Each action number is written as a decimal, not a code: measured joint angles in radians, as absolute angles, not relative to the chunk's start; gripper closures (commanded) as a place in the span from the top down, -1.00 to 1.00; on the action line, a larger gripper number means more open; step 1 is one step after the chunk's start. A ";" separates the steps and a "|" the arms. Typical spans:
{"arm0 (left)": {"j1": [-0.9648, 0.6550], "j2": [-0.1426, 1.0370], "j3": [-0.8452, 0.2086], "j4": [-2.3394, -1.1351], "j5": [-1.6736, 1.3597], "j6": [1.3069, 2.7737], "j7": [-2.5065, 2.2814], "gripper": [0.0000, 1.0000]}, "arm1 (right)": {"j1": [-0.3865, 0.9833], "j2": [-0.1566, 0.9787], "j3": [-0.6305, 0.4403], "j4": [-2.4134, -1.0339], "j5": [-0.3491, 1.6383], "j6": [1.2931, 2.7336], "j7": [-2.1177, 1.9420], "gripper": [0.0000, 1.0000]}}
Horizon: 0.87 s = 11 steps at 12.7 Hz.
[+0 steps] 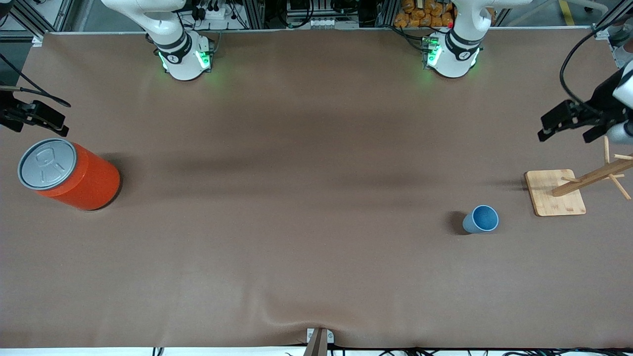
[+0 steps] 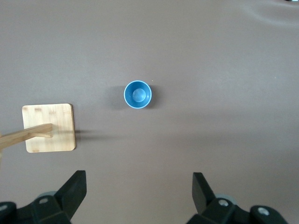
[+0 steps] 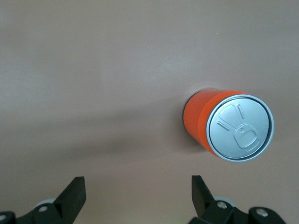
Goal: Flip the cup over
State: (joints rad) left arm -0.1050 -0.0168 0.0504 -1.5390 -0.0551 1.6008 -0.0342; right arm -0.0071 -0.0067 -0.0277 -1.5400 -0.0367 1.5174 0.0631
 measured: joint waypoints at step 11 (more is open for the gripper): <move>-0.100 -0.149 -0.021 -1.616 0.050 1.488 -0.011 1.00 | -0.009 -0.007 -0.028 -1.539 -0.003 1.515 0.063 1.00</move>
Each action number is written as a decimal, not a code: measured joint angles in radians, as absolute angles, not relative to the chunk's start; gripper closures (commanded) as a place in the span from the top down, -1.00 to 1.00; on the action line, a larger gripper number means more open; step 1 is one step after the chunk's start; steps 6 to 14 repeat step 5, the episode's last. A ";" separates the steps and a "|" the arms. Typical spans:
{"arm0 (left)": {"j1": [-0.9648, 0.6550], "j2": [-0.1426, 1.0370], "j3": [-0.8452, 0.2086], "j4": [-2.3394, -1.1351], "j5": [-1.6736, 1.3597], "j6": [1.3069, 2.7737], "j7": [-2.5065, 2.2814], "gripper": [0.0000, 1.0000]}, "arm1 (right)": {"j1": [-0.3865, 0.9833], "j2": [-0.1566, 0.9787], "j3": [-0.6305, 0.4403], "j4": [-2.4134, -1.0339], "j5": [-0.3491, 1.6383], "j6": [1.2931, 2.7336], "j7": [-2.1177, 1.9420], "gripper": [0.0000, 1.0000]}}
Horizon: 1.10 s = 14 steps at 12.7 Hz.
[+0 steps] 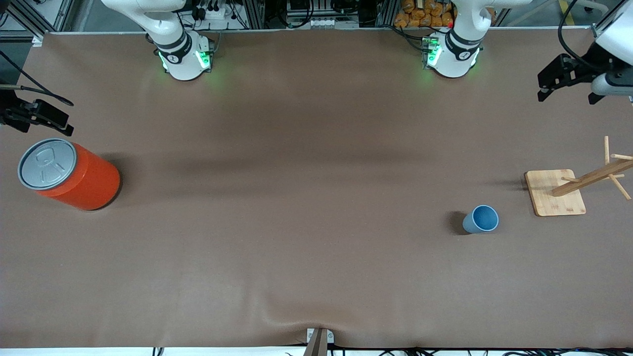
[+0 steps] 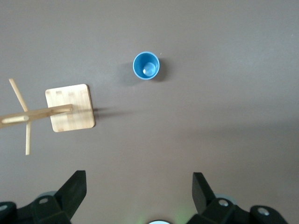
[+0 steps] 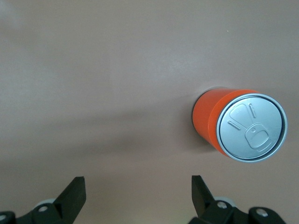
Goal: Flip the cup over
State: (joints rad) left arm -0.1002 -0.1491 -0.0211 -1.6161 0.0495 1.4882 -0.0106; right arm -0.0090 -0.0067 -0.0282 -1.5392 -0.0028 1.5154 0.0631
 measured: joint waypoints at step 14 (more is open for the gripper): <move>-0.076 -0.160 -0.020 -1.639 0.050 1.489 -0.010 1.00 | -0.009 -0.007 -0.028 -1.539 -0.003 1.515 0.063 1.00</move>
